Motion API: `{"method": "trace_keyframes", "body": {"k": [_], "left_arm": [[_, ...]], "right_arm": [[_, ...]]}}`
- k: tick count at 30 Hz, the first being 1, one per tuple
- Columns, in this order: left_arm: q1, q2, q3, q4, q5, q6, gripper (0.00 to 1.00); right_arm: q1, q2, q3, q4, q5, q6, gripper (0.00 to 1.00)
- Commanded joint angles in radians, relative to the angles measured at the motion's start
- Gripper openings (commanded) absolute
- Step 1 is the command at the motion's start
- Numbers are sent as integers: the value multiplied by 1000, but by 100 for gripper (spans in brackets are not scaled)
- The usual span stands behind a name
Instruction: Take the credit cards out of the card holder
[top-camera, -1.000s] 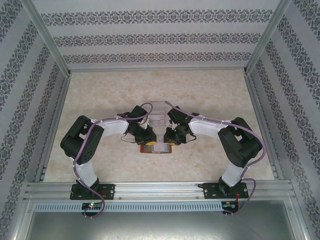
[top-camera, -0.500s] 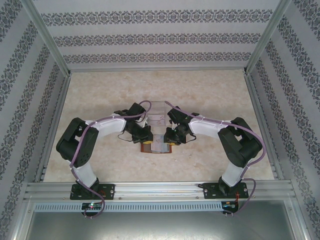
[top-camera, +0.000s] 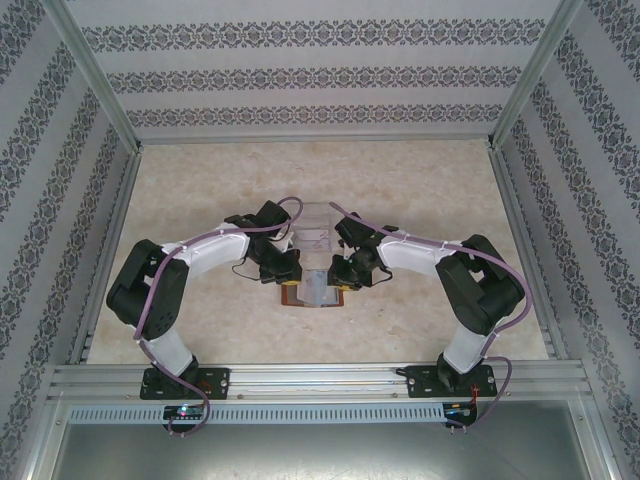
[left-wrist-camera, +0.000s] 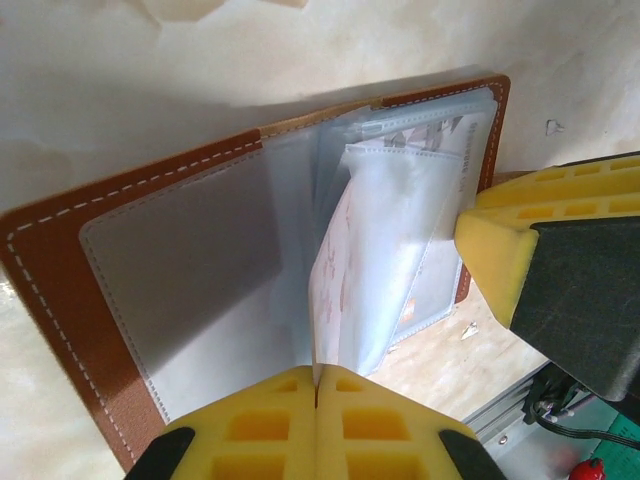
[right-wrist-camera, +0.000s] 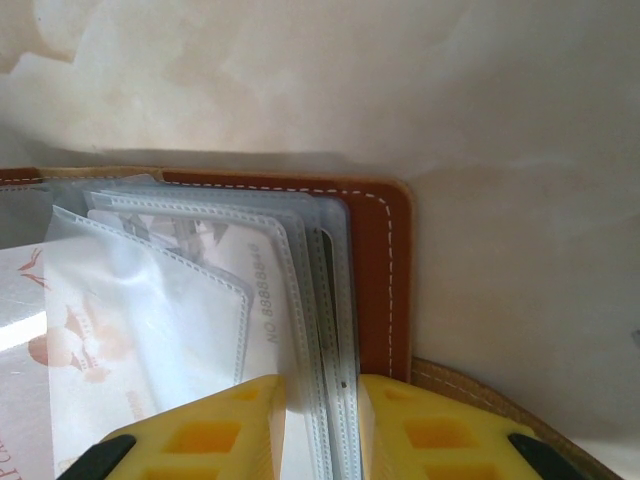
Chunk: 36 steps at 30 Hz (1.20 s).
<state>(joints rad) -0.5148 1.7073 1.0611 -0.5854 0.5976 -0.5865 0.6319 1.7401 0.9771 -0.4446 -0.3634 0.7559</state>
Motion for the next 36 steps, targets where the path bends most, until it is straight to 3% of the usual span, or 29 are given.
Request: {"method": "trace_keyframes", "body": {"k": [1, 30, 36], "left_arm": [[10, -32, 4, -61, -27, 11, 2], [32, -95, 15, -62, -32, 0, 0], [35, -86, 21, -113, -88, 22, 0]], "right_arm": [[-3, -19, 6, -44, 37, -13, 28], [0, -107, 60, -101, 45, -18, 31], [4, -117, 62, -76, 13, -7, 31]]}}
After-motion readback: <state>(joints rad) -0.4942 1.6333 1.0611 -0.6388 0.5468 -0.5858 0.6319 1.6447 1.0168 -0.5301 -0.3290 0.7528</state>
